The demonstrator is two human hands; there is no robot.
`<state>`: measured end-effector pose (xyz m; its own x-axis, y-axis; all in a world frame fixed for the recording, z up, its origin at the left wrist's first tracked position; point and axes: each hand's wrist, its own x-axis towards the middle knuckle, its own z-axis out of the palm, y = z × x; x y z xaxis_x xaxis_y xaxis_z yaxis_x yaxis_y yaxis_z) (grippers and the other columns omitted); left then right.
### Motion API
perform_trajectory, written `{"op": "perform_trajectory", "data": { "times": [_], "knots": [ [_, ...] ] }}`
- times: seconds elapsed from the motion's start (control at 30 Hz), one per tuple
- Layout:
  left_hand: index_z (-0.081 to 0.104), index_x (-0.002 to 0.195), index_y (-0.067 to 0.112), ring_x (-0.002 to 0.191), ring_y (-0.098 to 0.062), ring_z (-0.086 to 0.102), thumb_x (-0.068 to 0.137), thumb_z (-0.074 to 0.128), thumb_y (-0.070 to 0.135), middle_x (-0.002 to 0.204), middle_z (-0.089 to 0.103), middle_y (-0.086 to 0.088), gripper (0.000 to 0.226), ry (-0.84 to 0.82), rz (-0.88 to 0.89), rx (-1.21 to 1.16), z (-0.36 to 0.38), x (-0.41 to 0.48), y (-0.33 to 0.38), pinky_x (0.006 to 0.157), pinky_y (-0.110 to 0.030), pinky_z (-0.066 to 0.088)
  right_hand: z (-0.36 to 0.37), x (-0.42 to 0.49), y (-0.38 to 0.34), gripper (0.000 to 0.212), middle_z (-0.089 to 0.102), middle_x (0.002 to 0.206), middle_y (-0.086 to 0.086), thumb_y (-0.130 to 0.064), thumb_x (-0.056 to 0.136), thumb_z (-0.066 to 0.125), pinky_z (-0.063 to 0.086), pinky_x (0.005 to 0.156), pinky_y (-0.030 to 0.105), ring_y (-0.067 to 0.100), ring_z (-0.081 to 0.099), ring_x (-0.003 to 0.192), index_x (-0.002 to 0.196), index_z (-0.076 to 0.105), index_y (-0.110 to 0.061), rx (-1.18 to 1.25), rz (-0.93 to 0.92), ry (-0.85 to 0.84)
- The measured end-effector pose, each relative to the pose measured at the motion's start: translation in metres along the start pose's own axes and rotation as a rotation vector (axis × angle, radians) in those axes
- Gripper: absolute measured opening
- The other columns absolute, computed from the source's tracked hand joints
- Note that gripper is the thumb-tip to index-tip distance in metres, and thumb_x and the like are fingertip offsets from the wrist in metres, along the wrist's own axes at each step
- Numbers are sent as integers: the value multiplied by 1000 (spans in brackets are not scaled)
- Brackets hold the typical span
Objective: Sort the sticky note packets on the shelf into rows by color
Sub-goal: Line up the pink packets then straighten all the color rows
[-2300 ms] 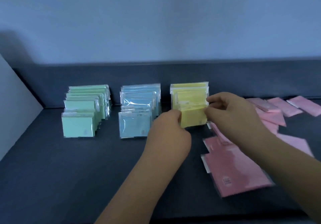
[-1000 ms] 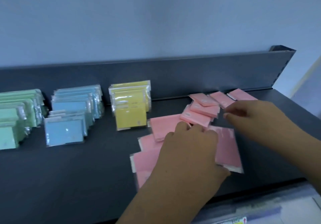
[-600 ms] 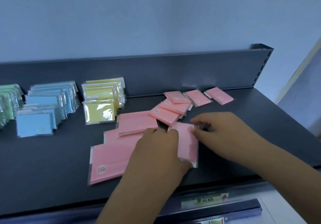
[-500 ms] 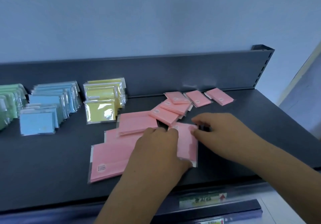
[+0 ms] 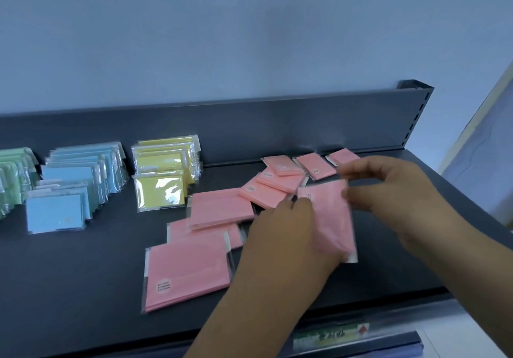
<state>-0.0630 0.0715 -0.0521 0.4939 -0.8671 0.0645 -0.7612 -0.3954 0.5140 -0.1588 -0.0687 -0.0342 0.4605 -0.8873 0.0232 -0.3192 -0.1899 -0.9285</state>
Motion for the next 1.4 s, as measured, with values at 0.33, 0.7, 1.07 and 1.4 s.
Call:
{"op": "perform_trajectory", "data": {
  "times": [0.33,0.7,1.07,1.4],
  "knots": [
    [51,141,33,113,-14,55,93,67,29,125,55,8,50,360,137,-120,-13,60,42,95,-34,48,-57,39,-16,43,75,99,-12,2,83,79,60,76,20,3,73,76,107,73,-33,-5,-316,58],
    [59,67,26,58,-5,52,91,71,13,61,59,15,29,512,-13,-408,-23,90,48,59,-23,45,-66,94,-38,25,77,89,-13,-10,83,80,58,80,15,2,73,83,96,77,-32,-93,-549,-243],
    [68,81,25,64,-16,61,95,65,11,74,70,8,21,806,-379,-800,-63,108,-39,70,-36,60,36,123,-66,5,78,81,9,-5,88,77,65,76,35,21,78,76,91,75,-9,24,-304,-360],
    [55,82,11,67,-28,52,81,52,18,84,53,-10,8,392,-591,-503,-71,122,-71,55,-28,39,101,139,-48,11,77,73,6,-1,84,77,65,78,44,19,78,67,83,74,-11,-35,-211,-266]
  ]
}}
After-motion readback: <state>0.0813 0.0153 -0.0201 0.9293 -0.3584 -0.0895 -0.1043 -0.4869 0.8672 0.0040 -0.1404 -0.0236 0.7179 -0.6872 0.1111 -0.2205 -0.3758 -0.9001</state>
